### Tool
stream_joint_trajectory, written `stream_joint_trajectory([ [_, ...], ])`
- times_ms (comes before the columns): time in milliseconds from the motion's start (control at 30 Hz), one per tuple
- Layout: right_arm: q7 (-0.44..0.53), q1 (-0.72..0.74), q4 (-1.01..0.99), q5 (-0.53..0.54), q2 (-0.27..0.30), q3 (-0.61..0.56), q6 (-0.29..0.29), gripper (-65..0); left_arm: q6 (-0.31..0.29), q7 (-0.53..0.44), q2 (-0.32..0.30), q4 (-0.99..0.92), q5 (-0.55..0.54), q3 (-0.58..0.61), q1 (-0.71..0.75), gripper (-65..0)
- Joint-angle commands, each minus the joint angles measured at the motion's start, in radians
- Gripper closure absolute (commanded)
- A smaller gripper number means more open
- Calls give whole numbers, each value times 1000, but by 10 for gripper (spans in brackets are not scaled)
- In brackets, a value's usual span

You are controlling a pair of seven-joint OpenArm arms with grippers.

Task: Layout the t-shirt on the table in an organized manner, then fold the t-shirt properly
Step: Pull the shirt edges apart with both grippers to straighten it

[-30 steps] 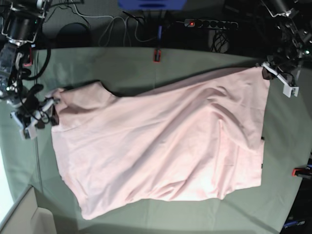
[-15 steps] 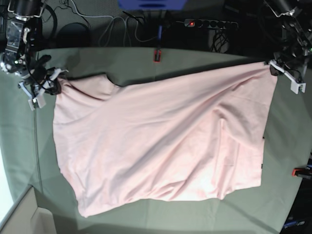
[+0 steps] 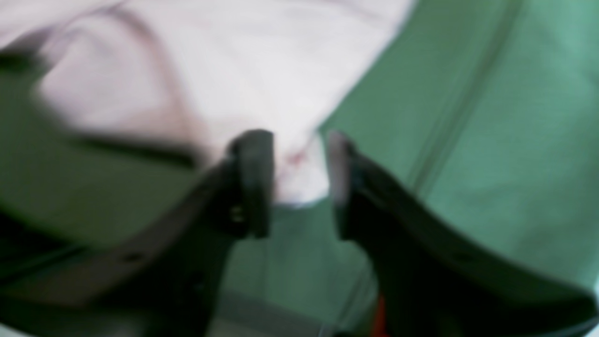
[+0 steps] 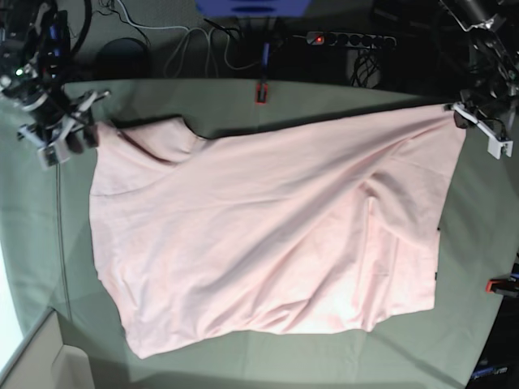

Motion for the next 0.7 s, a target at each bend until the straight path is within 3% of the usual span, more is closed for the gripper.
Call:
stream_joint_trajectory([
  [0,16,38,-3,16,-3,16,-5,-264,5,-11,-20,13,-4,-5,-6,-9],
  [100,-67,159,-77,16,-12,51,-5,-326,5,-11,-20,13,-4,-5,-6,-9],
  [233,-157,310,-252,16,-9,47,-5,-327,5,-11,-19,13,-4,-5,-6,-9],
  [433,-162,442,-471,15,-9,48,-5,-328,5,-11,-19,12,-4,-5,-6,-5],
  [667,-171,446,-530,15,-9,41,-5,-327,5,-11,-22,12,-4,-5,-6,-5],
])
